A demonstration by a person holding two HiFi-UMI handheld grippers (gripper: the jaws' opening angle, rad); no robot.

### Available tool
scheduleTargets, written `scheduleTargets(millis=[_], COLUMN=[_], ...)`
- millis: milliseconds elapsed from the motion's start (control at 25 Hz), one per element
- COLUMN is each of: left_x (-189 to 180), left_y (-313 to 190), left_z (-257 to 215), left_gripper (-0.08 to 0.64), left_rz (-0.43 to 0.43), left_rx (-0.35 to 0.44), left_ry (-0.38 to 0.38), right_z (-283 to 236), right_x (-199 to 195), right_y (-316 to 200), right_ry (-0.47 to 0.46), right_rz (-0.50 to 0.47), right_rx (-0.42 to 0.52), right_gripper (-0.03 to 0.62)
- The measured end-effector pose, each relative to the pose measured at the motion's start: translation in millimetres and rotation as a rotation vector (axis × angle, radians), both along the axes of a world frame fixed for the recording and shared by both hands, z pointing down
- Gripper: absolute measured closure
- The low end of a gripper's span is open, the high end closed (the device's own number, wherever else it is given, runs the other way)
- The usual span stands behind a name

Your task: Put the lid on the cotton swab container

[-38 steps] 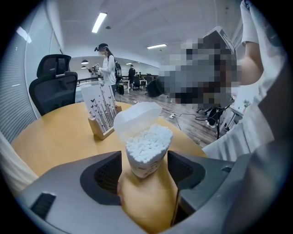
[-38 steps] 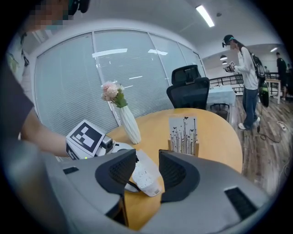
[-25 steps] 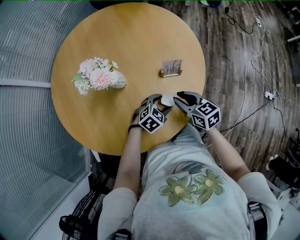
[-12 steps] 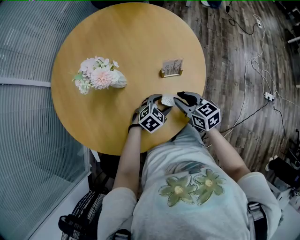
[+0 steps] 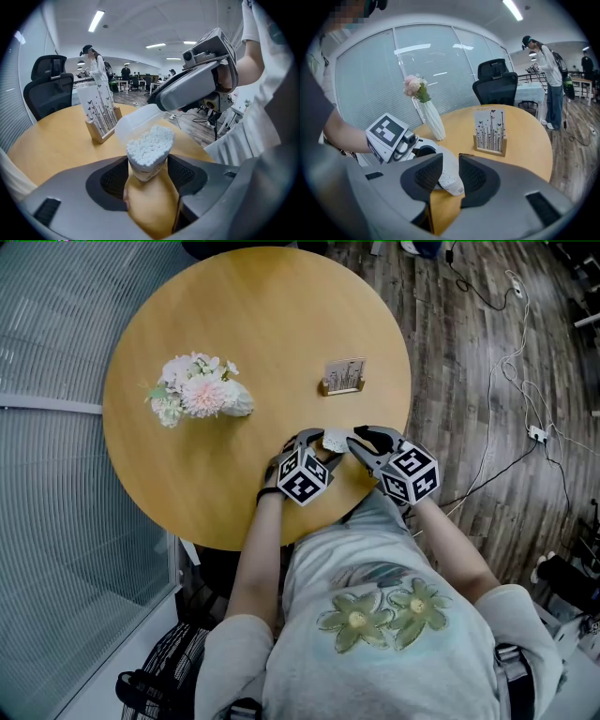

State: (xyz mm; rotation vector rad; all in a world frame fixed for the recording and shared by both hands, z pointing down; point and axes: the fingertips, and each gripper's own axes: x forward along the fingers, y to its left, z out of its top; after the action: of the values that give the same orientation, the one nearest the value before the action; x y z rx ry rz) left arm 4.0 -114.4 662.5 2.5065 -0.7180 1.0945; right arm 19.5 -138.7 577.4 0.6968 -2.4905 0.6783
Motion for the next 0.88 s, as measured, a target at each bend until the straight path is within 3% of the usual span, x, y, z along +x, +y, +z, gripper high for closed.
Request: scheduleTargets(millis=[880], left_x=[0], left_y=[0], left_z=[1], left_gripper=[0.299], left_rz=[-0.002], left_rx=[0.000], left_ry=[-0.006], right_z=[5], right_x=[0], right_y=[11], right_ry=[0.030], right_rz=[-0.018], right_rx=[0.007], right_gripper=[0.480])
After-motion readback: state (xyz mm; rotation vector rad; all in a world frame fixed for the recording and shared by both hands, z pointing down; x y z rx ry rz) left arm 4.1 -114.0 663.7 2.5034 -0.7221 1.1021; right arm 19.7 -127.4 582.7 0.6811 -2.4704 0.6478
